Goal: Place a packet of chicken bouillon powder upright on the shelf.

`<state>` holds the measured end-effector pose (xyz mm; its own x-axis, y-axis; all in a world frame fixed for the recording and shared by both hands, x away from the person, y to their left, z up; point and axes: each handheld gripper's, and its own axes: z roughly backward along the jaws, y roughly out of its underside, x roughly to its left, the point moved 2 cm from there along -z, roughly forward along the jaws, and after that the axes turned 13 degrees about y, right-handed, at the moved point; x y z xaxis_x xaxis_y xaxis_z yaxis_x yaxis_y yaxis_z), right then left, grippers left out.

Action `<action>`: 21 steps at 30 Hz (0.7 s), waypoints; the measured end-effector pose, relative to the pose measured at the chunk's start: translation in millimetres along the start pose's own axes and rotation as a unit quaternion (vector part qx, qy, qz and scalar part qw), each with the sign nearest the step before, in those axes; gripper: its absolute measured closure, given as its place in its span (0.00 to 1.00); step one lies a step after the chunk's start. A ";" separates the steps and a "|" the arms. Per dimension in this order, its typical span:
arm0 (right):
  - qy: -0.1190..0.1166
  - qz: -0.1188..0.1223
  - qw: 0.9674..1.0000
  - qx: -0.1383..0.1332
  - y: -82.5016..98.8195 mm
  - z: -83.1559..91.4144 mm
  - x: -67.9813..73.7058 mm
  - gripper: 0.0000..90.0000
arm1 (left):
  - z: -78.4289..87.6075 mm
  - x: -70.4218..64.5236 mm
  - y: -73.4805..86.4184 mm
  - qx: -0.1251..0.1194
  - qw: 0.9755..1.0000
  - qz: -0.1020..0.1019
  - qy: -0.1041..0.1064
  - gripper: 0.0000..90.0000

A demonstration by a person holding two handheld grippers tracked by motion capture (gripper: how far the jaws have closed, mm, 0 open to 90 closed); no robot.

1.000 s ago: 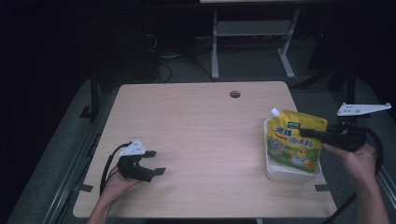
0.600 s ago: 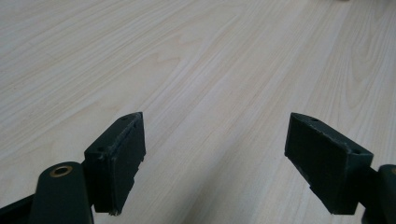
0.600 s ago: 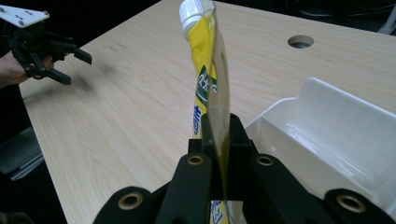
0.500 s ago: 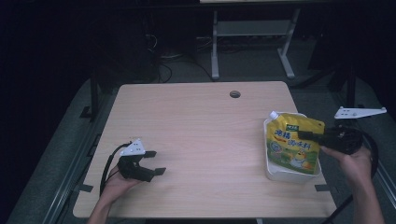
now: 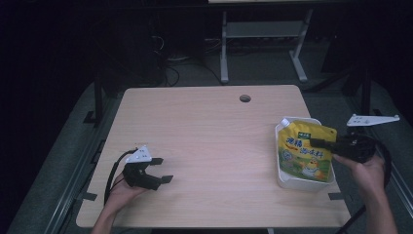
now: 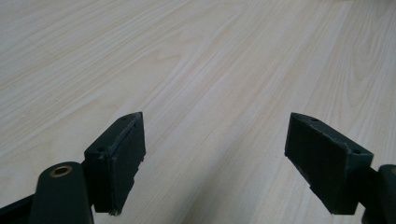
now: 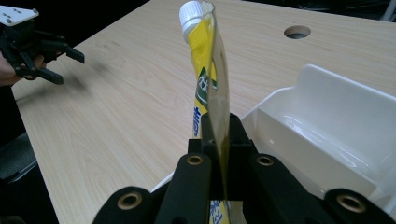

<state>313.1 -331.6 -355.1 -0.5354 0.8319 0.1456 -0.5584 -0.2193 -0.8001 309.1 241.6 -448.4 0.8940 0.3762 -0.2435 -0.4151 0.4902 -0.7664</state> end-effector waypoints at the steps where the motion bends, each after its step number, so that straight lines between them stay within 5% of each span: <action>1: 0.000 0.000 1.000 0.000 0.2 -0.2 -0.1 1.00 | 0.0 0.1 0.0 0.000 1.000 0.000 0.000 0.22; 21: -0.004 -0.017 1.000 -0.011 12.0 1.9 -6.8 0.99 | 0.1 0.2 0.0 -0.002 1.000 0.000 -0.002 0.22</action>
<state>308.9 -340.9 -364.6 -0.5214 0.8347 0.1771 -0.5620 -0.1797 -0.8074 309.2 241.8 -448.3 0.8931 0.3789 -0.2424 -0.4150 0.4860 -0.7691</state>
